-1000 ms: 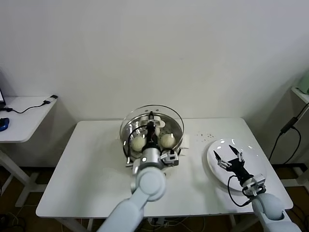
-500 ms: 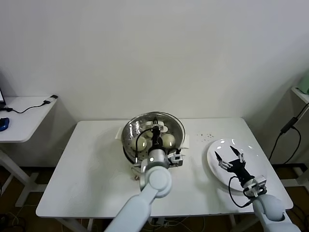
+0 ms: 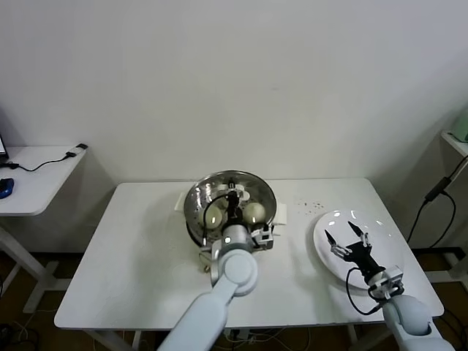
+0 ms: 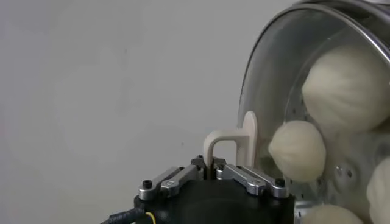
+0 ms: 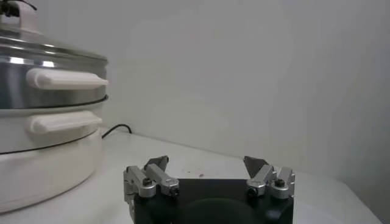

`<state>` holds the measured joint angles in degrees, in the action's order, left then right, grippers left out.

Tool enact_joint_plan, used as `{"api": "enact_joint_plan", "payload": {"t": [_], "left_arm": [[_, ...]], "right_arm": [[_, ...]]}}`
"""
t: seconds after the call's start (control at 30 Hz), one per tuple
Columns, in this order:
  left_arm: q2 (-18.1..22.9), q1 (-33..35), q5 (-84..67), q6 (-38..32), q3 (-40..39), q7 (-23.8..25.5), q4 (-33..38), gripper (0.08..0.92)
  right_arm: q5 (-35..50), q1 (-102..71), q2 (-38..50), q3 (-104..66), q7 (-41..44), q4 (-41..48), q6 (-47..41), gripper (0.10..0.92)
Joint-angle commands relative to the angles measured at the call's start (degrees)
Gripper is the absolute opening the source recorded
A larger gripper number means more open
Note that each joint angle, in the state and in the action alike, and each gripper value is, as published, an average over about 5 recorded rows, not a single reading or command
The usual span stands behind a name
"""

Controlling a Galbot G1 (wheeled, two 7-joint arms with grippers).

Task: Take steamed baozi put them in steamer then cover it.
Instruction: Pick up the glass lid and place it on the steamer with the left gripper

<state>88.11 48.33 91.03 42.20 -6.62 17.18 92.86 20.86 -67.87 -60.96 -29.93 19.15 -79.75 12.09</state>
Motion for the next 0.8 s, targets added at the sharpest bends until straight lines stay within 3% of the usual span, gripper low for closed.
{"api": "enact_joint_plan", "payload": {"t": [0.03, 0.57, 0.8], "left_arm": [[0.05, 0.01, -0.61, 2.80, 0.25, -0.44, -0.82, 0.148], [-0.57, 0.14, -1.86, 2.80, -0.26, -2.54, -1.64, 0.148], [-1.58, 0.20, -1.39, 2.32, -0.39, 0.03, 0.23, 0.148]], "right_arm": [[-0.23, 0.18, -0.12, -0.01, 0.09, 0.12, 0.05, 0.823], [-0.80, -0.05, -0.63, -0.53, 0.57, 0.31, 0.31, 0.823], [-0.83, -0.07, -0.67, -0.68, 0.77, 0.51, 0.32, 0.823]]}}
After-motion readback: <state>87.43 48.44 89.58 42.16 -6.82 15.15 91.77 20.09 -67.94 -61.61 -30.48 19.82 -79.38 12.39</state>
